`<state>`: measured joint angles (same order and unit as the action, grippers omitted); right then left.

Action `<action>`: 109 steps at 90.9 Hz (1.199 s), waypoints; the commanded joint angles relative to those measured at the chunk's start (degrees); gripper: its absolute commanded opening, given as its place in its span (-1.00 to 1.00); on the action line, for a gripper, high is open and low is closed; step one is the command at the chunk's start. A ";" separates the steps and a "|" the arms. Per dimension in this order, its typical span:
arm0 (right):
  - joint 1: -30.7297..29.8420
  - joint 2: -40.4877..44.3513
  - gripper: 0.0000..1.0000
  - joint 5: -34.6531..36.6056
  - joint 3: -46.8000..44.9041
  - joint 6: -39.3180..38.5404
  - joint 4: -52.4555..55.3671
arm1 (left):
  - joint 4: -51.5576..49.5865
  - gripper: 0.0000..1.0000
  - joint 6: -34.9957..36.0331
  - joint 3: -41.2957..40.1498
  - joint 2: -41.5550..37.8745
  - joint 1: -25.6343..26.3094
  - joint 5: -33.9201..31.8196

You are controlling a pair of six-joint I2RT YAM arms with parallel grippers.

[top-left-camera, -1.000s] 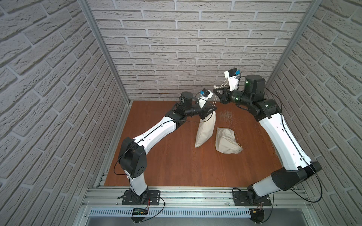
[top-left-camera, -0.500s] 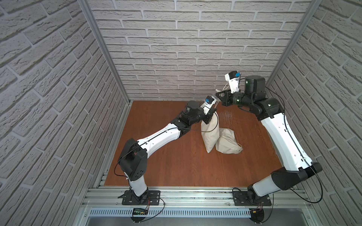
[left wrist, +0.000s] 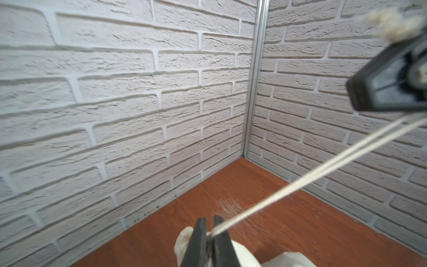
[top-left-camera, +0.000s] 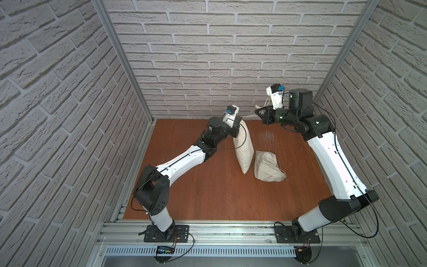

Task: Close the soil bag
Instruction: Frap the soil bag at the center of the board.

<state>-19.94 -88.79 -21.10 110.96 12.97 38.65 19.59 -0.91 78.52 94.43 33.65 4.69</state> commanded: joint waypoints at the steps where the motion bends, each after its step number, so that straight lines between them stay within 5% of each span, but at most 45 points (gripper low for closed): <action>1: 2.19 6.65 -0.93 -1.32 1.58 2.23 -15.47 | -24.00 -1.00 5.25 0.76 -0.91 -8.45 -21.10; 26: 2.28 9.33 -0.94 2.00 -7.41 3.42 -16.53 | -33.36 -1.00 4.84 -2.60 9.06 -4.26 -30.52; 50: 6.18 17.81 -0.93 5.64 -22.94 3.44 -16.15 | -38.85 -1.00 -5.82 -2.52 17.76 -4.80 -29.28; 78: 10.59 25.00 -0.93 8.18 -31.26 2.65 -13.66 | -41.99 -0.77 -7.55 -2.39 20.30 -4.58 -35.88; 109: 11.56 23.49 -0.93 4.74 -33.55 4.70 -15.65 | -37.01 -0.40 -4.59 -5.63 20.38 -5.08 -32.79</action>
<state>-13.10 -74.08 -19.64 74.37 16.82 28.25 7.55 -5.32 77.67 107.15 39.48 -2.92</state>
